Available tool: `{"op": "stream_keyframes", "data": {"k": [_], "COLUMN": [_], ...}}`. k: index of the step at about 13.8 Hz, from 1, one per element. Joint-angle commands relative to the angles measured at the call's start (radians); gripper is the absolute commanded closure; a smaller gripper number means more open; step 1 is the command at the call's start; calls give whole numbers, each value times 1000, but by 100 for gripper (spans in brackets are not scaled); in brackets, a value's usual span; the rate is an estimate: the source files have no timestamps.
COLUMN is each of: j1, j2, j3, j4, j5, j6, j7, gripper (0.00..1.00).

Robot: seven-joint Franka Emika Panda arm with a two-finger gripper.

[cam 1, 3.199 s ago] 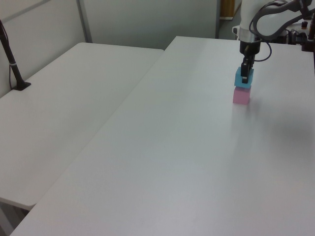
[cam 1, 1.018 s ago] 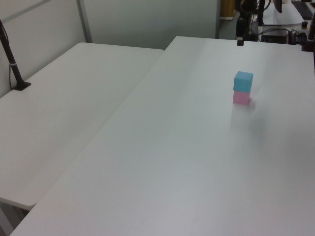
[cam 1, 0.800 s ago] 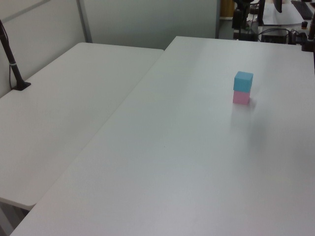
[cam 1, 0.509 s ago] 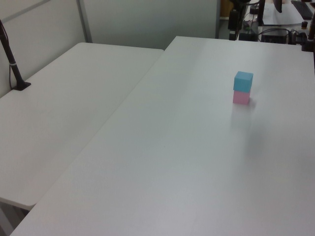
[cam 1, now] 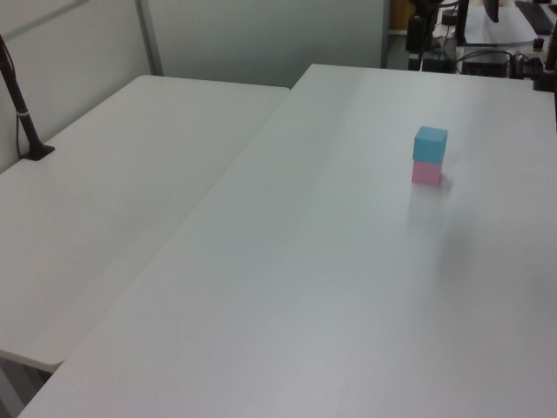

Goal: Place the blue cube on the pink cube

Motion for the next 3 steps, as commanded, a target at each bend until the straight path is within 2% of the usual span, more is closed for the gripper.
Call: {"op": "stream_keyframes", "data": {"k": [1,3], "j1": [-10,-8], "j2": [-9,-10], "j3": [-10,-10], "j4": [24,24], "j5": [5,5], "j6": [-43,-48], "j7": [14,14], "gripper": [0,0]}}
